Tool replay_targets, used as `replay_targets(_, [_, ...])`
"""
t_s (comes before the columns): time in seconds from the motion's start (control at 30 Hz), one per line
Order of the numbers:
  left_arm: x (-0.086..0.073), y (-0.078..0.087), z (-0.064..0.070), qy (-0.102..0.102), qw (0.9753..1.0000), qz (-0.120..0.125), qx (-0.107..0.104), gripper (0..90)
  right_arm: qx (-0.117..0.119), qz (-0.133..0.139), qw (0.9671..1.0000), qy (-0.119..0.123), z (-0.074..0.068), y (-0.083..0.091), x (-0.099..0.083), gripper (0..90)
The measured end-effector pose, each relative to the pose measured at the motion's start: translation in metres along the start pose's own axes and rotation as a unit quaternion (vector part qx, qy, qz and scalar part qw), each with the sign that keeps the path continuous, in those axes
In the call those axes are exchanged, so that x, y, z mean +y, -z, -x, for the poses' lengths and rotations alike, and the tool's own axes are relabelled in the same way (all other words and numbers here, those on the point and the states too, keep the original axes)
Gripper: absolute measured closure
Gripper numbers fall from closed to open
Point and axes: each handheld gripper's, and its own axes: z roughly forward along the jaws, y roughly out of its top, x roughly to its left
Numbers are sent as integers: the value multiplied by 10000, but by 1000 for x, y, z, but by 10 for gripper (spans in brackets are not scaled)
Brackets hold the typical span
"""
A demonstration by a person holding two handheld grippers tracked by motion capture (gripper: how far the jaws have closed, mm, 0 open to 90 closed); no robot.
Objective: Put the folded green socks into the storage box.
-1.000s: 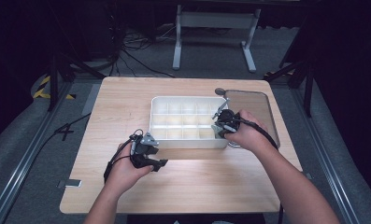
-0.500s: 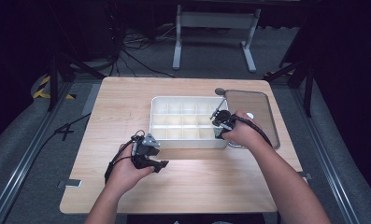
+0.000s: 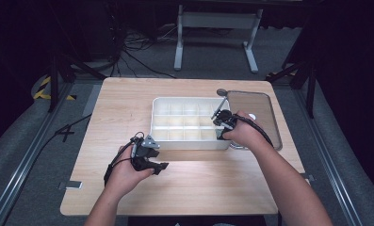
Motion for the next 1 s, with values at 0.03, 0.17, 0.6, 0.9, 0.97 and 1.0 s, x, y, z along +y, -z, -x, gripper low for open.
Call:
replay_targets(0.03, [0,0,0,12,10000,6,-2,420,-15,1,10000,28,-1,1,0,683])
replay_targets(0.17, [-1,1,-1,29,10000,7,-8,419,-231,55,9996,132,-7,8,-1,626])
replay_targets(0.6, [-3,4,1,41,10000,15,0,409,-227,1345,9906,48,-14,67,-24,537])
replay_targets(0.9, [-7,25,6,78,9998,154,63,403,60,2503,9681,130,-18,100,-52,540])
replay_targets(0.97, [-8,30,6,69,9997,203,74,403,138,2799,9599,117,-20,105,-60,541])
replay_targets(1.0, [-9,32,7,122,9996,247,58,403,150,2948,9554,106,-20,109,-66,541])
